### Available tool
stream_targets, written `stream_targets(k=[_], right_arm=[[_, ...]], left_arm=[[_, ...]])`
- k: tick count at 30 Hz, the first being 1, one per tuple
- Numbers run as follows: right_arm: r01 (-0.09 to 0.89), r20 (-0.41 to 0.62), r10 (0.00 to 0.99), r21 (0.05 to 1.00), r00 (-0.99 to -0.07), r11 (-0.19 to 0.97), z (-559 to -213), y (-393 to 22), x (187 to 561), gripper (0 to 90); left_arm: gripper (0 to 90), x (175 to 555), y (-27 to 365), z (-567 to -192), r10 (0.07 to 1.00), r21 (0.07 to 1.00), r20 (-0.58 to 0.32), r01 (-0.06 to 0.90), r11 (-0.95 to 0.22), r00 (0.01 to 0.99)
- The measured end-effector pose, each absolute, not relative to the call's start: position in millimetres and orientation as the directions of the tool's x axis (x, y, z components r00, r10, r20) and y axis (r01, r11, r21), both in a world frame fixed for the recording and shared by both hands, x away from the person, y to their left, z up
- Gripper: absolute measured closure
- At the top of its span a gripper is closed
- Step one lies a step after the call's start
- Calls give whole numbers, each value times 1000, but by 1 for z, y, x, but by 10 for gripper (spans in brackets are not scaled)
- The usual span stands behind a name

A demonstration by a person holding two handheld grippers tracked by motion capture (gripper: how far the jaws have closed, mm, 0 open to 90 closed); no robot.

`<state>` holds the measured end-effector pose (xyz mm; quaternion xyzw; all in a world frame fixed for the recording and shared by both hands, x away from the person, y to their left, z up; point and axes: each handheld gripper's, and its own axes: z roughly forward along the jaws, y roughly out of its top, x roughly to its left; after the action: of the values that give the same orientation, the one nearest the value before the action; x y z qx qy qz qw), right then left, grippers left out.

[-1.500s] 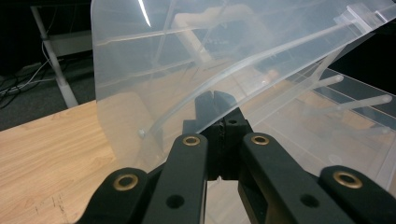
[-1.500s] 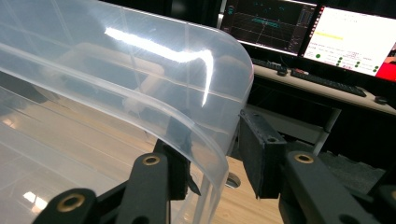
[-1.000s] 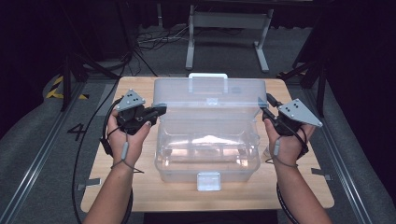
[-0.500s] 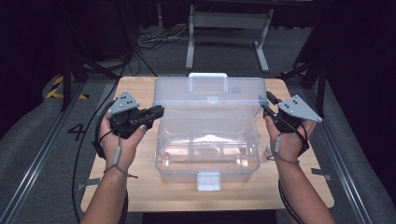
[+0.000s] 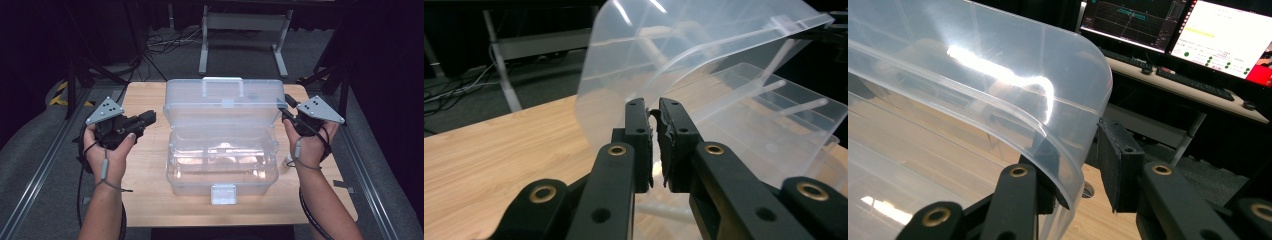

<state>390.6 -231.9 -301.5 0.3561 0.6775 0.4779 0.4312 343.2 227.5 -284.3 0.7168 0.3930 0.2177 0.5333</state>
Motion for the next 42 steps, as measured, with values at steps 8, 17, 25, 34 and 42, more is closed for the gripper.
stream_targets(k=[8, 17, 25, 34, 42], right_arm=[[74, -251, 893, 952, -374, 298, -299, -231, 397, 714], [87, -263, 887, 944, -379, 317, -295, -231, 404, 720], [111, -247, 891, 945, -381, 309, -291, -231, 411, 729], [152, -238, 894, 937, -379, 314, -286, -229, 423, 747], [190, -235, 897, 927, -375, 322, -281, -228, 437, 767]], left_arm=[[849, 344, 241, -286, 817, 934, -119, 344, -101, 564], [841, 352, 249, -294, 844, 920, -109, 376, -115, 525], [826, 355, 254, -297, 865, 914, -89, 386, -126, 493], [811, 362, 261, -300, 874, 910, -96, 397, -117, 476], [801, 364, 260, -304, 874, 907, -96, 404, -120, 477]])
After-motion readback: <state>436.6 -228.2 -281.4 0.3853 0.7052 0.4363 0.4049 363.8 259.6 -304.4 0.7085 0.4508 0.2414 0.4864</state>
